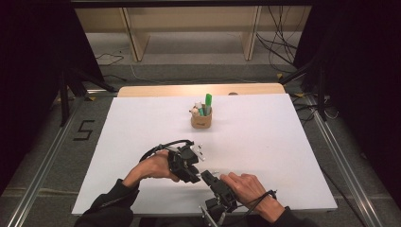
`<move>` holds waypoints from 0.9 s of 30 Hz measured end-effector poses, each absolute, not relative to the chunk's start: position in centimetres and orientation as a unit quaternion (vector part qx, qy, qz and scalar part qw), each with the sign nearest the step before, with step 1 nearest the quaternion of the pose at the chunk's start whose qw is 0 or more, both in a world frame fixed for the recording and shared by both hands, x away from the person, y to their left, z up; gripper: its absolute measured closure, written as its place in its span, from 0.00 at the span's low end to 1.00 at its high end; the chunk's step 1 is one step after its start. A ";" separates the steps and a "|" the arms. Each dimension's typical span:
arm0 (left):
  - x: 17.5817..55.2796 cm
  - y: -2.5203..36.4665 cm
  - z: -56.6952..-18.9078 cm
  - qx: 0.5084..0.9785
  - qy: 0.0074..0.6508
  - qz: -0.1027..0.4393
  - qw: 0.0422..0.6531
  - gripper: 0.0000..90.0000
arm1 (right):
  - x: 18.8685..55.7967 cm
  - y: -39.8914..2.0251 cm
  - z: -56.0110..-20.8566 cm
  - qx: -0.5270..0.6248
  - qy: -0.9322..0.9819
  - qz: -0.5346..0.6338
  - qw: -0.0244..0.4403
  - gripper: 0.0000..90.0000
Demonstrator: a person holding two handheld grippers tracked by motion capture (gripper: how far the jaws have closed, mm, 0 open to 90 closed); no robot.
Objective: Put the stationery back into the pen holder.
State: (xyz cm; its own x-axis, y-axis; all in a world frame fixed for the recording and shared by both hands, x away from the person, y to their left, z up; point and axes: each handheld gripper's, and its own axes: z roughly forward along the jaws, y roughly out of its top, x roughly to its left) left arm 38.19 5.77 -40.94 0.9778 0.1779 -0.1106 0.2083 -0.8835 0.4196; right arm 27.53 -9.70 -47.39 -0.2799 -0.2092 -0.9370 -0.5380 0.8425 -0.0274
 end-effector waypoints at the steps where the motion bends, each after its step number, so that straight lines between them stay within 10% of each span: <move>1: 38.2 5.8 -41.0 0.970 0.099 -0.037 0.219 0.74 | 27.5 -9.7 -47.4 -0.239 0.786 0.149 0.551 0.89; 21: 38.4 5.7 -41.2 0.974 0.083 -0.060 0.204 0.87 | 27.2 -9.5 -47.7 -0.257 0.781 0.150 0.549 0.88; 27: 38.4 6.3 -41.1 0.973 0.088 -0.062 0.206 0.87 | 27.3 -9.8 -47.2 -0.242 0.795 0.156 0.534 0.71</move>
